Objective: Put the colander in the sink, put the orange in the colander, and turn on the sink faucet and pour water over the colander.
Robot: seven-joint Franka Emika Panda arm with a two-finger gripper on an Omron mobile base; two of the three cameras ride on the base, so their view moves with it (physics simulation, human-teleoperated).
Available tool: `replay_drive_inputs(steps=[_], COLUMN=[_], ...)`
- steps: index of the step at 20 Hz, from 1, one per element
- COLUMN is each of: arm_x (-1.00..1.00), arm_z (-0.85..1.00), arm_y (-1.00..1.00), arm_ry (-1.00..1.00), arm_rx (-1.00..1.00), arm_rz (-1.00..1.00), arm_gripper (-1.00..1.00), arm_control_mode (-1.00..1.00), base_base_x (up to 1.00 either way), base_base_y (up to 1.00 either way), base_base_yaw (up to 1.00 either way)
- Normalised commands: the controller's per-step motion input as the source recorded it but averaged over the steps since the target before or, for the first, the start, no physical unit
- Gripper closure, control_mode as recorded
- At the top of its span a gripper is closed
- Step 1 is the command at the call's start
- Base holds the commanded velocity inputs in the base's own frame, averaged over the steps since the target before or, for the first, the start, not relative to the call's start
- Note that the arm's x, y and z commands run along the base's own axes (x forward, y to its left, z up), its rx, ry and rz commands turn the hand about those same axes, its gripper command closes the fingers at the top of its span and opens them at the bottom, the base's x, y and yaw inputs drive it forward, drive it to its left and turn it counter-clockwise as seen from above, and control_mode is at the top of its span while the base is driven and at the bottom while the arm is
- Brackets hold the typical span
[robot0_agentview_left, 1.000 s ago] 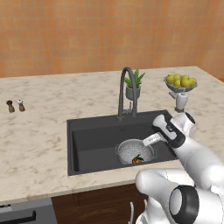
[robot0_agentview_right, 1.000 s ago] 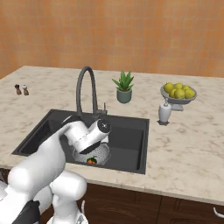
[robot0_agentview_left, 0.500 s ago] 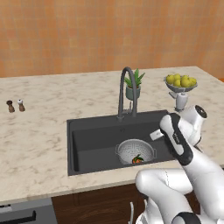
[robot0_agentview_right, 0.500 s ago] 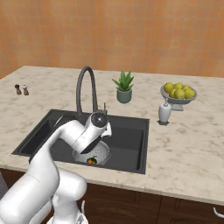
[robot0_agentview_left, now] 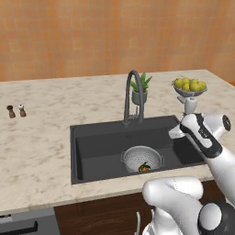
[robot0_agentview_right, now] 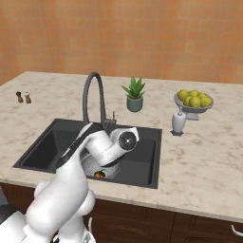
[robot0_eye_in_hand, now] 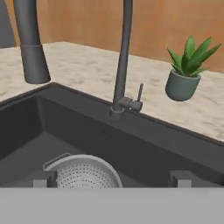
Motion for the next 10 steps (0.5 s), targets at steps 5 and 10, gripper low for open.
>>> replay_drive_inputs(steps=[5,10], arm_x=[0.99,1.0], arm_z=[0.51,0.52], arm_y=[-0.45,-0.12], arm_ry=[-0.24,-0.18], arm_rx=[0.1,0.02], arm_rz=[0.12,0.12], arm_gripper=[-1.0,-1.0], arm_control_mode=[-1.0,-1.0], base_base_x=[0.0,0.0], base_base_y=[0.0,0.0], base_base_yaw=[0.0,0.0])
